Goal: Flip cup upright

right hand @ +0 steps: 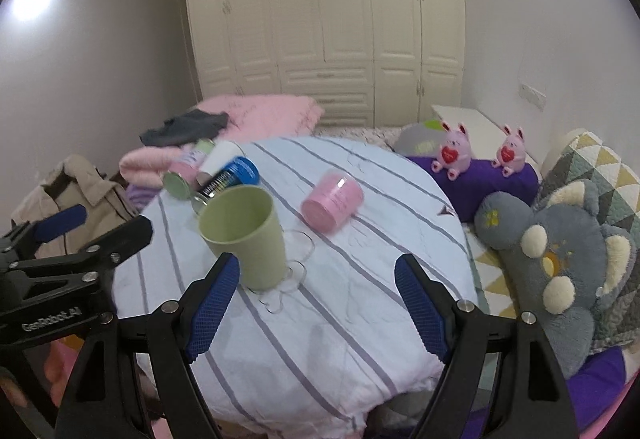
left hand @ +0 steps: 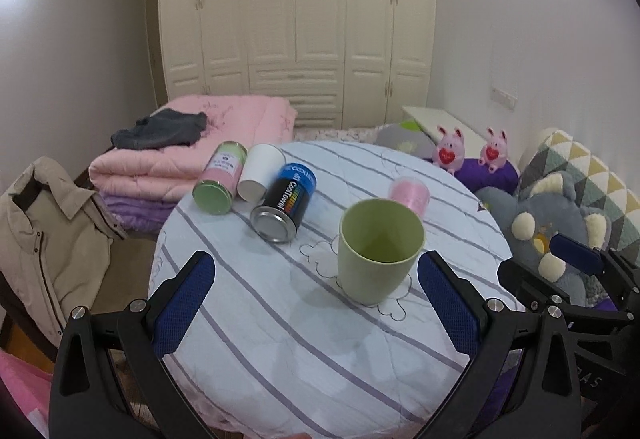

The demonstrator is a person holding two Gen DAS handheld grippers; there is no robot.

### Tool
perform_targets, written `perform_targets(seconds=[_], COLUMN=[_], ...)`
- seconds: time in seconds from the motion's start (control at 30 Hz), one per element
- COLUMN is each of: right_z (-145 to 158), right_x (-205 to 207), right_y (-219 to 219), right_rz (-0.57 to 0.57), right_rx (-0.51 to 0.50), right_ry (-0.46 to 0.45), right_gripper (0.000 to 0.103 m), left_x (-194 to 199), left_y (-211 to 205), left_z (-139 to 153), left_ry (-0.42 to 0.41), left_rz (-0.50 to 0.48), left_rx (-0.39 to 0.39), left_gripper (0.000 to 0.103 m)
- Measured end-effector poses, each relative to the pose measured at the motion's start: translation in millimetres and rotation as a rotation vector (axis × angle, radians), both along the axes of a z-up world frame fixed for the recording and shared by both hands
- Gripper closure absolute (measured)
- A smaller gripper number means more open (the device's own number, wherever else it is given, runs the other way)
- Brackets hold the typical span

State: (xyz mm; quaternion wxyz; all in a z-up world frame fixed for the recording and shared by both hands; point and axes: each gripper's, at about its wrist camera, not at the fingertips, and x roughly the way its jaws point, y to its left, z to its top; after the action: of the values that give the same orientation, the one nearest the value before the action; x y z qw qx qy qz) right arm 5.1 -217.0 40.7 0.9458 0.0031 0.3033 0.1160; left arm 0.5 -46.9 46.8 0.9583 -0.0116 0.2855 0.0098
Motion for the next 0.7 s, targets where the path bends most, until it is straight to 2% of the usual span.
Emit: perform_targets(seconds=[0.23,0.33,0.7], right_z=[-10,-14,-21], right_x=[-7,-11,-16], right_y=[9,8,5], right_rz=[-0.015,-0.032,-0.085], right_rx=[-0.002,-0.001,-0.020], right_ry=[-0.078,-0.098,-0.129], right_gripper=[0.021,0.021,0.021], left_x=[-6,-5,-3], left_y=[4,4,5], left_z=[-10,-15,-20], left_ry=[-0.062,-0.063,-0.093], left_rz=[0.010,0.007,0.018], left_rx=[-0.006,0.000,0.016], left_gripper=[0.001,0.001,0.001])
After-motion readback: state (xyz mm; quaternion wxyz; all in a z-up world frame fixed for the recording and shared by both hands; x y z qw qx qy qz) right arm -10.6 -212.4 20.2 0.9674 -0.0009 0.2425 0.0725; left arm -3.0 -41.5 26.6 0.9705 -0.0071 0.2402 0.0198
